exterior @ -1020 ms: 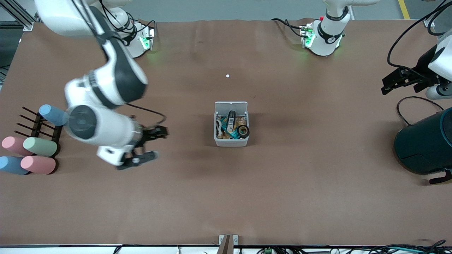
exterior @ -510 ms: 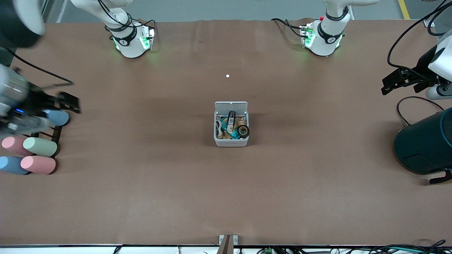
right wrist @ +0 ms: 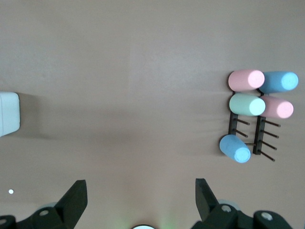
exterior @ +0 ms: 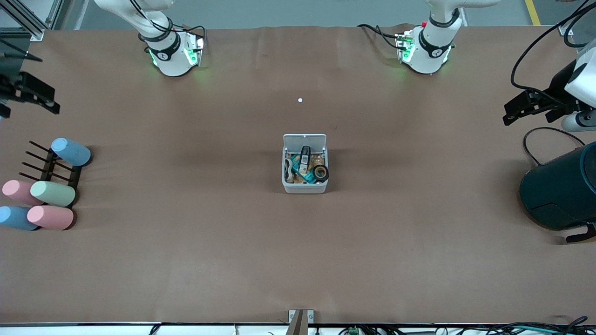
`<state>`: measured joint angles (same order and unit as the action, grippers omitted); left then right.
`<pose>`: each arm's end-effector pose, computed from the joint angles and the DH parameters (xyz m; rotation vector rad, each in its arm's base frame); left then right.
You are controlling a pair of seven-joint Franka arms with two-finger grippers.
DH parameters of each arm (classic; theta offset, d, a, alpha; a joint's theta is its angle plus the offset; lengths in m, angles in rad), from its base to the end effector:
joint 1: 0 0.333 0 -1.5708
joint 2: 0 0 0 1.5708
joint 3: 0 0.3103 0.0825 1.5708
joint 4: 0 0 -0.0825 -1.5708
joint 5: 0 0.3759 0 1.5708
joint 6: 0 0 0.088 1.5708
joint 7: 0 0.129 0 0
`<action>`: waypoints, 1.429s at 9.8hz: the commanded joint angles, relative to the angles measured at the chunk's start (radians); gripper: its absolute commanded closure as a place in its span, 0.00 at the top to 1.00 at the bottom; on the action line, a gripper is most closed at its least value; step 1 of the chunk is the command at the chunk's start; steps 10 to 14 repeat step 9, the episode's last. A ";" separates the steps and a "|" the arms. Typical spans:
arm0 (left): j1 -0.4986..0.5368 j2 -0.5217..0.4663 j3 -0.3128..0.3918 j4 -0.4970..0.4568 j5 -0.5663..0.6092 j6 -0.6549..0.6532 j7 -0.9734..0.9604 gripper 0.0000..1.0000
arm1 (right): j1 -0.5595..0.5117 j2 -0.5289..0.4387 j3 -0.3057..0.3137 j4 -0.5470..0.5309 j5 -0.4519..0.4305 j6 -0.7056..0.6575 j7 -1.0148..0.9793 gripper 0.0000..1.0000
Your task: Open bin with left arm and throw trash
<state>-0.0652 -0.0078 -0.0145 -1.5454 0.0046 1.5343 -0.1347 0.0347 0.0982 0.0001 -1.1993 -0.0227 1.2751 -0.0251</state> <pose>0.5389 -0.0425 0.6096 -3.1354 -0.0865 0.0044 0.5371 0.0153 0.6837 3.1184 0.0835 -0.0348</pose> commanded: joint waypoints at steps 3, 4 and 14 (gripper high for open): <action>0.002 0.005 0.004 0.019 -0.015 -0.017 0.017 1.00 | -0.010 -0.077 0.020 -0.106 0.007 0.044 0.036 1.00; 0.002 0.006 0.004 0.021 -0.008 -0.019 0.017 1.00 | -0.016 -0.072 0.020 -0.103 0.007 0.058 0.027 1.00; 0.001 0.006 0.004 0.019 -0.015 -0.016 0.014 1.00 | -0.047 -0.158 0.050 -0.218 0.020 0.093 0.021 1.00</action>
